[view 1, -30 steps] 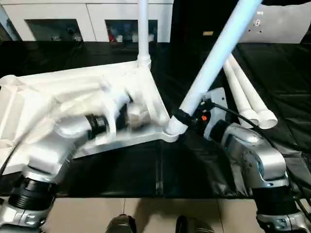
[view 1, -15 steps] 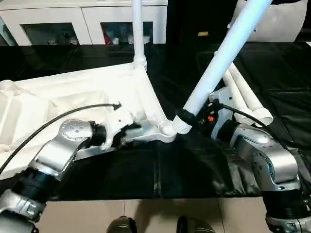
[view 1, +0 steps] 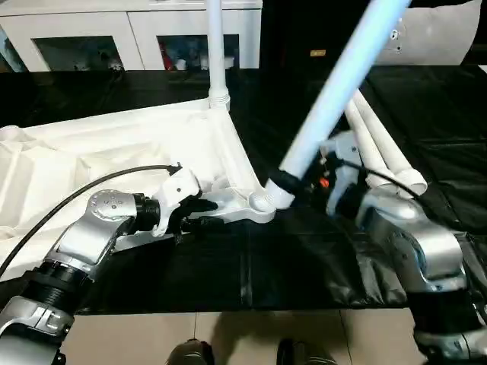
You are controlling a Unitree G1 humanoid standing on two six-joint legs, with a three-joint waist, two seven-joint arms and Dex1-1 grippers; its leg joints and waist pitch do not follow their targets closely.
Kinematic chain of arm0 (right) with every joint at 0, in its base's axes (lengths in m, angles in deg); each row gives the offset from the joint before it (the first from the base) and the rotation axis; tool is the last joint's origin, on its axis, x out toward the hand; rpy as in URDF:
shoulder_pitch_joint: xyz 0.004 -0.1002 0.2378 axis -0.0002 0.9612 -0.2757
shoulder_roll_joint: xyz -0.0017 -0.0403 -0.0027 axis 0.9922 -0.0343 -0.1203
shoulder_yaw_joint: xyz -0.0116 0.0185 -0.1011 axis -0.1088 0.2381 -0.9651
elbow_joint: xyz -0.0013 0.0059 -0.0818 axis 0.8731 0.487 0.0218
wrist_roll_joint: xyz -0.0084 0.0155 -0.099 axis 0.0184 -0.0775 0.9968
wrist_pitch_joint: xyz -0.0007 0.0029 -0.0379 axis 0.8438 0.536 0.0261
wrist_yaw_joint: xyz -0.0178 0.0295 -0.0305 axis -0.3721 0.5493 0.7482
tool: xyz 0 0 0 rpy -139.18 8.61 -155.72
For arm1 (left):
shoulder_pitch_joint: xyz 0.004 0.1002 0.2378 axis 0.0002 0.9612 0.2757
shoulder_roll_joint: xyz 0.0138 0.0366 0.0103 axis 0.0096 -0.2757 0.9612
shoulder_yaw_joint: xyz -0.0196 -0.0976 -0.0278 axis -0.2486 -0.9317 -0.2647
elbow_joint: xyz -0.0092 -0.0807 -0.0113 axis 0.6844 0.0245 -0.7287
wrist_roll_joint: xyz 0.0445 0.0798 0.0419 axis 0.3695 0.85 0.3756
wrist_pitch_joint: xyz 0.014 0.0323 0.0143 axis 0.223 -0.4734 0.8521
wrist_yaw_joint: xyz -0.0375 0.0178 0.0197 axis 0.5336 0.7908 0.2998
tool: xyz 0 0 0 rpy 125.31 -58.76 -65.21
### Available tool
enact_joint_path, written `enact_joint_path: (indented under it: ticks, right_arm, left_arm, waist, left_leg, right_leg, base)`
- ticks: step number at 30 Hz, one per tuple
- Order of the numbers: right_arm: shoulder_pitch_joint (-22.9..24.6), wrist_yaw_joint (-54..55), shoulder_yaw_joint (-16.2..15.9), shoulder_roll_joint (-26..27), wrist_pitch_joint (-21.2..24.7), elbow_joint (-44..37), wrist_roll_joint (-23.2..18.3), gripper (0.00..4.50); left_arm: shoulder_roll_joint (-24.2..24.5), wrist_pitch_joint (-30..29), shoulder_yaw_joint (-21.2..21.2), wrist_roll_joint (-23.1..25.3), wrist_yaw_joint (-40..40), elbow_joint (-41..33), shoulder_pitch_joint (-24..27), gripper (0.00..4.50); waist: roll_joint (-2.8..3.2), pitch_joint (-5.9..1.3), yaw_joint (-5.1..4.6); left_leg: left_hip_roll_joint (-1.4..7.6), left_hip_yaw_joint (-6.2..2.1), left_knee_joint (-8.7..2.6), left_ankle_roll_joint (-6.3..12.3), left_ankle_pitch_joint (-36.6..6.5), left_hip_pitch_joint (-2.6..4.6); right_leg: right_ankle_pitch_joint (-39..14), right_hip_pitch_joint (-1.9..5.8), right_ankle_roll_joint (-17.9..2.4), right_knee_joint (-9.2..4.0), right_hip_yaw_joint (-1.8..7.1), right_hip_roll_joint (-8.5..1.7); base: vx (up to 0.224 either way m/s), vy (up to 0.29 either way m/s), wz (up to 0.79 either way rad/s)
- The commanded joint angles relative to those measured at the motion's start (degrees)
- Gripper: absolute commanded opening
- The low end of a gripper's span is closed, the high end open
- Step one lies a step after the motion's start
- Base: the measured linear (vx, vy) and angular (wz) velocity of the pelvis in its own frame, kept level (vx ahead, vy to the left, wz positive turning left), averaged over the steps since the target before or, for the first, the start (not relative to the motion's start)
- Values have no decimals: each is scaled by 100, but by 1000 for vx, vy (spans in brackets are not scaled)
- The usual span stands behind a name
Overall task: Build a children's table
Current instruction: Insert table leg to table base
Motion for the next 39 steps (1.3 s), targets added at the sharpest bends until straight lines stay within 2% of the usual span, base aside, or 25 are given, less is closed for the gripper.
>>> enact_joint_path:
  ticks: [1, 3, 4, 6, 8, 9, 12, 13, 19, 24, 25, 26, 28, 29, 31, 32, 34, 37, 39]
  right_arm:
    - [-136, -47, -125, 32, -45, 139, 96, 188]
    - [-197, -82, -176, 41, -45, 209, 116, 188]
    - [-239, -107, -210, 47, -45, 257, 126, 188]
    - [-289, -133, -250, 61, -17, 295, 127, 188]
    - [-330, -160, -290, 69, 4, 333, 133, 188]
    - [-357, -184, -327, 71, 26, 360, 132, 188]
    - [-378, -220, -375, 68, 40, 395, 132, 188]
    - [-384, -228, -395, 68, 36, 419, 141, 188]
    - [-417, -311, -513, -2, 37, 508, 211, 188]
    - [-448, -426, -606, -87, 56, 559, 308, 188]
    - [-469, -475, -690, -169, 40, 605, 375, 188]
    - [-469, -476, -693, -172, 38, 607, 377, 188]
    - [-503, -475, -698, -182, 12, 664, 398, 188]
    - [-514, -473, -690, -179, 10, 680, 391, 188]
    - [-540, -500, -672, -206, 7, 725, 392, 188]
    - [-540, -512, -668, -215, 3, 735, 398, 188]
    - [-527, -524, -652, -230, -8, 741, 402, 188]
    - [-490, -521, -602, -234, 15, 696, 376, 188]
    - [-461, -501, -566, -225, 40, 659, 352, 188]
  left_arm:
    - [6, 121, -59, 83, 88, 84, -34, 135]
    - [8, 152, -54, 106, 108, 110, -25, 106]
    - [7, 183, -54, 124, 126, 136, -21, 98]
    - [14, 210, -48, 140, 141, 156, -7, 97]
    - [18, 256, -43, 157, 162, 188, 3, 74]
    - [7, 317, -55, 151, 197, 217, 16, 60]
    - [-18, 386, -75, 128, 255, 252, 31, 53]
    - [-34, 420, -71, 124, 284, 276, 30, 27]
    - [-120, 576, 42, 259, 365, 457, -32, 1]
    - [-93, 761, 215, 505, 403, 656, -109, 0]
    - [-16, 916, 354, 729, 468, 782, -144, 0]
    - [-13, 920, 358, 735, 469, 785, -145, 0]
    - [26, 996, 399, 823, 563, 824, -168, 0]
    - [30, 995, 389, 817, 602, 817, -170, 0]
    - [46, 885, 329, 758, 671, 701, -195, 0]
    - [37, 859, 309, 766, 636, 690, -210, 0]
    - [-69, 669, 197, 680, 488, 681, -283, 0]
    - [-209, 429, 89, 488, 503, 542, -340, 57]
    - [-274, 386, 125, 484, 503, 430, -322, 67]
  waist:
    - [16, -515, 2]
    - [-1, -528, 3]
    - [15, -531, 7]
    - [2, -546, 12]
    - [-3, -544, 21]
    - [-36, -554, 24]
    - [-11, -554, 36]
    - [-19, -555, 35]
    - [-10, -565, 41]
    - [-26, -553, 44]
    - [-18, -535, 48]
    - [-21, -530, 44]
    - [-30, -487, 27]
    - [-35, -488, 22]
    - [-38, -501, 20]
    - [-59, -498, 16]
    - [-43, -505, 11]
    - [-47, -512, 22]
    - [-50, -528, 36]
  left_leg:
    - [266, -118, -415, 67, -1333, 119]
    - [270, -114, -413, 70, -1279, 112]
    - [274, -116, -412, 71, -1240, 115]
    - [278, -111, -407, 76, -1181, 114]
    - [279, -102, -405, 89, -1166, 114]
    - [281, -96, -406, 95, -1136, 110]
    - [286, -99, -406, 83, -1144, 116]
    - [284, -98, -408, 77, -1144, 114]
    - [285, -97, -405, 72, -1124, 108]
    - [277, -92, -407, 56, -1197, 115]
    - [277, -99, -414, 50, -1305, 128]
    - [275, -99, -418, 36, -1360, 135]
    - [267, -110, -433, -33, -1677, 184]
    - [258, -118, -426, -50, -1766, 211]
    - [257, -125, -426, -56, -1725, 210]
    - [262, -127, -432, -52, -1695, 200]
    - [268, -123, -430, -39, -1659, 205]
    - [262, -114, -417, -7, -1631, 208]
    - [272, -120, -420, 9, -1526, 188]
  right_leg:
    - [-2299, 333, -824, -419, 322, -427]
    - [-2159, 342, -865, -399, 327, -425]
    - [-2060, 336, -906, -383, 330, -424]
    - [-1958, 346, -953, -361, 336, -433]
    - [-1933, 343, -970, -359, 343, -433]
    - [-1911, 353, -970, -354, 345, -434]
    - [-1977, 346, -956, -356, 346, -440]
    - [-1981, 347, -947, -362, 345, -440]
    - [-1957, 354, -949, -361, 350, -442]
    - [-2116, 352, -885, -381, 351, -442]
    - [-2332, 342, -822, -421, 344, -447]
    - [-2414, 341, -784, -427, 339, -439]
    - [-2958, 325, -642, -493, 322, -460]
    - [-3216, 326, -555, -531, 312, -473]
    - [-3288, 330, -493, -542, 308, -472]
    - [-3256, 332, -489, -537, 308, -468]
    - [-3153, 319, -518, -522, 312, -456]
    - [-3074, 315, -593, -520, 311, -453]
    - [-2933, 338, -628, -496, 317, -462]
  base:
    - [0, 0, 0]
    - [0, 0, 0]
    - [0, 0, 0]
    - [0, 0, 0]
    - [0, 0, 0]
    - [0, 0, 0]
    - [0, 0, 0]
    - [0, 0, 0]
    - [0, 0, 0]
    - [0, 0, 0]
    - [0, 0, 0]
    - [0, 0, 0]
    - [0, 0, 0]
    - [0, 0, 0]
    - [0, 0, 0]
    - [0, 0, 0]
    - [0, 0, 0]
    - [0, 0, 0]
    - [0, 0, 0]
